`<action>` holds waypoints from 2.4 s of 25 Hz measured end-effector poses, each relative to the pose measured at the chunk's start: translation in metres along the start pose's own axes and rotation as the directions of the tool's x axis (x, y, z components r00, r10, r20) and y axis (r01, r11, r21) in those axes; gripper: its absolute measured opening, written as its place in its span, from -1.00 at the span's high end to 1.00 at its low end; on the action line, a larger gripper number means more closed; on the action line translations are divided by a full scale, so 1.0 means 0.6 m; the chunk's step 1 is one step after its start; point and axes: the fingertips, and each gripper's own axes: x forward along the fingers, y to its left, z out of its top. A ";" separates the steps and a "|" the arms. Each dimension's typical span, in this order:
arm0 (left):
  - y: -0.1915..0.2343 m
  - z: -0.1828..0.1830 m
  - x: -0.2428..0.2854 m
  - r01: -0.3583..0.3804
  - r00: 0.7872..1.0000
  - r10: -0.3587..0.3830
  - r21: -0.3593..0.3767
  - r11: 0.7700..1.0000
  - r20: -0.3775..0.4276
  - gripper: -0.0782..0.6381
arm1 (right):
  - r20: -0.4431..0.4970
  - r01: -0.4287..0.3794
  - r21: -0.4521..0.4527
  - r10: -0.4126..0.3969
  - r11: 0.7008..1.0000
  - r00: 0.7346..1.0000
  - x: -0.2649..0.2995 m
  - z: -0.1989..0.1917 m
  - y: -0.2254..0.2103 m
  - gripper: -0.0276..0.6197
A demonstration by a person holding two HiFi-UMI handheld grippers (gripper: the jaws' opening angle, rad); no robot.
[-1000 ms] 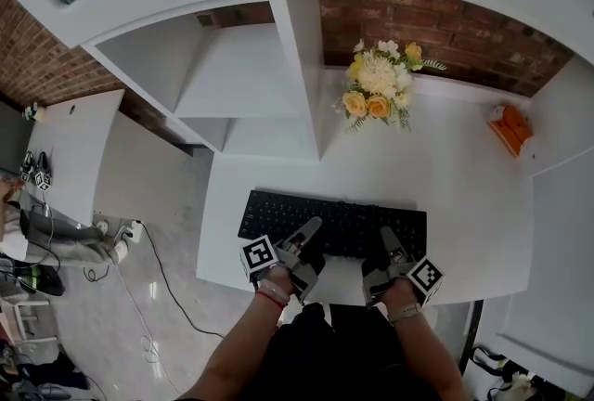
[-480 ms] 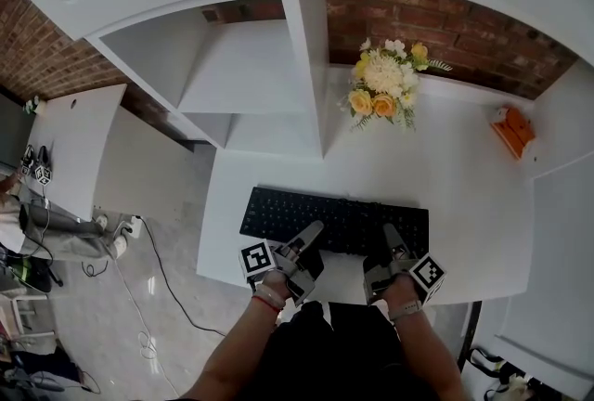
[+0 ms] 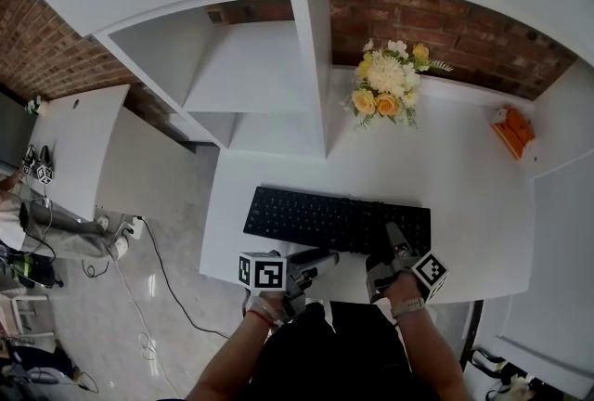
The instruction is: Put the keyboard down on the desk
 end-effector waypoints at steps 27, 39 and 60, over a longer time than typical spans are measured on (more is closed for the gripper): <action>0.031 -0.014 0.021 -0.233 0.972 0.235 0.131 0.964 -0.004 0.79 | -0.200 -0.057 -0.232 0.010 0.971 0.980 -0.027 -0.019 0.031 0.06; 0.046 -0.026 0.023 -0.263 0.962 0.269 0.120 0.957 -0.039 0.79 | -0.460 -0.121 -0.521 -0.159 0.845 0.873 -0.097 -0.081 -0.002 0.09; 0.041 -0.017 0.003 -0.281 0.958 0.287 0.183 0.942 -0.008 0.79 | -0.469 -0.184 -0.588 -0.147 0.788 0.871 -0.107 -0.093 -0.010 0.92</action>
